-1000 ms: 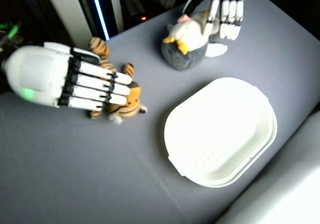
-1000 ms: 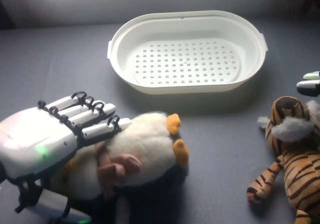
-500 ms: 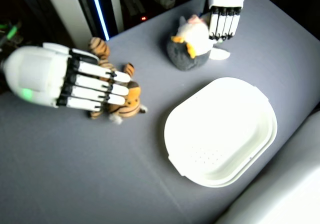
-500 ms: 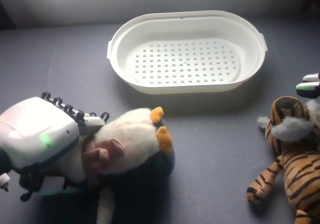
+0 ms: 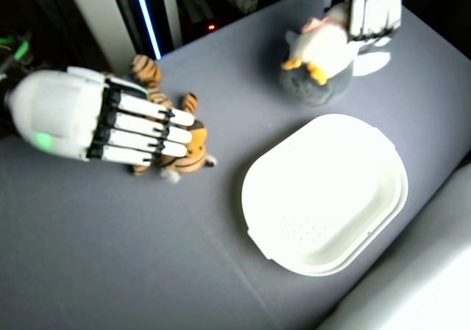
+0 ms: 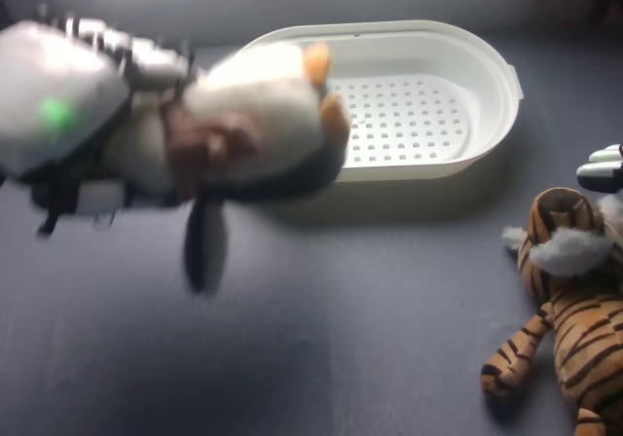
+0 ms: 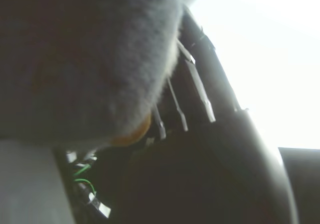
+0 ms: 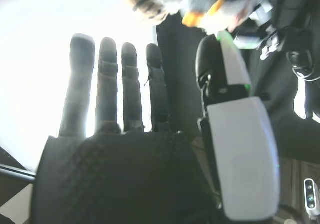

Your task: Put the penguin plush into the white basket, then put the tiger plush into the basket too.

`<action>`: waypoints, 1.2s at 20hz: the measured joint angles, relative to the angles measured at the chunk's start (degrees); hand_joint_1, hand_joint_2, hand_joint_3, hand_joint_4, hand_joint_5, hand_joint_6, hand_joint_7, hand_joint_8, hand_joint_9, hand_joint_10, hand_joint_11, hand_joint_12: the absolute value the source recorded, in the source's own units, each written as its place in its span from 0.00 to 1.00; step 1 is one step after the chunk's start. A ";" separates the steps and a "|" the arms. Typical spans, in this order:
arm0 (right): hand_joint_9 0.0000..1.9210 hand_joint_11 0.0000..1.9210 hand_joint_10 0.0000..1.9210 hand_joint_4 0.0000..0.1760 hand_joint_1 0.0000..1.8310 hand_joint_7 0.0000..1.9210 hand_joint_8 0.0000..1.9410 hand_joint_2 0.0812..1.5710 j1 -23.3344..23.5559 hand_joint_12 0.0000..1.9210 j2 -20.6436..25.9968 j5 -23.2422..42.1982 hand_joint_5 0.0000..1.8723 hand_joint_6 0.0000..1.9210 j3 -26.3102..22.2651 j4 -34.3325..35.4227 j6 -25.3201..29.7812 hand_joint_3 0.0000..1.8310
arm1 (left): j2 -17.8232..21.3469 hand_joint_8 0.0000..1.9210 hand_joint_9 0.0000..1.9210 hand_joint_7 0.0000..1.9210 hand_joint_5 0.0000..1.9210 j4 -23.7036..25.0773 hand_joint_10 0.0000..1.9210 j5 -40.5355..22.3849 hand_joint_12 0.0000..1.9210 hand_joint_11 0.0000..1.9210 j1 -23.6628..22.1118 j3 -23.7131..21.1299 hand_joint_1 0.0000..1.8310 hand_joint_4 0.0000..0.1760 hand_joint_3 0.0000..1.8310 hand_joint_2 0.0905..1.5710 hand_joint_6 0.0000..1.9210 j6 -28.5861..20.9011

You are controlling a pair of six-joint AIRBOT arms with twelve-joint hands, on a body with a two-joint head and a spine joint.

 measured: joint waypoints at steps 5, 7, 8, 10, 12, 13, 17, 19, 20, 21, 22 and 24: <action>0.22 0.18 0.00 0.16 0.44 0.22 0.00 0.75 0.00 0.05 -0.20 0.04 0.25 0.00 0.55 0.09 0.17 0.00 | -6.69 0.12 0.32 0.32 0.36 0.04 0.26 14.67 0.62 0.23 -15.06 10.23 0.59 0.00 0.00 0.58 0.05 1.49; 0.22 0.19 0.00 0.15 0.44 0.21 0.00 0.75 0.00 0.05 -0.83 0.17 0.25 0.00 0.96 -0.13 0.55 0.00 | -9.11 0.01 0.24 0.23 0.24 -2.21 0.06 18.62 0.50 0.09 -17.77 13.25 0.54 0.37 0.00 0.57 0.00 4.74; 0.22 0.19 0.00 0.15 0.44 0.21 0.00 0.75 -0.02 0.06 -1.09 -0.17 0.24 0.00 1.14 -0.17 0.63 0.00 | -10.43 0.00 0.16 0.16 0.18 -3.15 0.01 21.09 0.41 0.02 -18.45 14.67 0.50 0.55 0.00 0.56 0.00 5.84; 0.21 0.17 0.00 0.24 0.44 0.20 0.00 0.75 -0.13 0.05 -1.31 -0.39 0.23 0.00 1.42 -0.22 0.98 0.00 | -13.29 0.00 0.08 0.07 0.10 -4.70 0.00 25.68 0.32 0.00 -18.69 17.38 0.46 0.84 0.00 0.53 0.00 6.32; 0.20 0.18 0.00 0.28 0.46 0.20 0.00 0.75 -0.13 0.05 -1.31 -0.22 0.23 0.00 1.44 -0.39 1.31 0.00 | -13.94 0.00 0.06 0.04 0.07 -5.64 0.00 27.93 0.29 0.00 -18.86 18.32 0.43 0.98 0.00 0.52 0.00 6.36; 0.20 0.18 0.00 0.26 0.47 0.20 0.00 0.75 -0.13 0.05 -1.31 -0.17 0.23 0.00 1.44 -0.42 1.33 0.00 | -13.88 0.00 0.06 0.03 0.06 -5.88 0.00 27.87 0.29 0.00 -18.84 18.32 0.42 1.00 0.00 0.52 0.00 6.43; 0.21 0.20 0.00 0.33 0.48 0.20 0.00 0.74 -0.13 0.05 -1.29 0.46 0.24 0.00 1.40 -0.70 1.51 0.00 | -12.04 0.00 0.05 0.03 0.06 -6.08 0.00 25.40 0.24 0.00 -16.94 15.91 0.44 1.00 0.00 0.52 0.00 6.64; 0.18 0.17 0.00 0.60 0.47 0.18 0.00 0.75 -0.13 0.03 -0.28 1.16 0.22 0.00 0.50 -0.85 1.64 0.00 | -9.09 0.00 0.04 0.03 0.06 -5.03 0.00 22.38 0.17 0.00 -14.32 11.63 0.43 1.00 0.00 0.52 0.00 6.67; 0.18 0.17 0.00 0.60 0.47 0.18 0.00 0.75 -0.13 0.03 0.31 1.73 0.22 0.00 0.09 -1.07 1.62 0.00 | -7.78 0.00 0.04 0.03 0.06 -4.28 0.00 20.41 0.17 0.00 -13.03 9.79 0.43 1.00 0.00 0.52 0.00 6.34; 0.18 0.16 0.00 0.51 0.48 0.18 0.00 0.75 -0.13 0.03 1.01 2.97 0.22 0.00 -0.48 -1.16 1.51 0.00 | -5.88 0.00 0.05 0.04 0.06 -2.89 0.00 17.90 0.20 0.00 -11.15 7.52 0.45 0.89 0.00 0.52 0.00 5.27; 0.17 0.15 0.00 0.65 0.50 0.18 0.00 0.74 -0.13 0.02 2.45 4.37 0.20 0.00 -1.55 -1.86 0.81 0.00 | -3.58 0.00 0.04 0.04 0.05 -0.94 0.00 13.99 0.18 0.00 -8.57 5.01 0.46 0.81 0.00 0.52 0.00 2.93; 0.18 0.16 0.00 0.84 0.53 0.19 0.00 0.69 -0.13 0.02 4.87 6.51 0.20 0.00 -3.26 -4.63 -0.90 0.00 | 0.13 0.00 0.02 0.03 0.06 1.25 0.00 6.75 0.09 0.00 -3.06 1.66 0.43 0.59 0.00 0.52 0.00 -0.68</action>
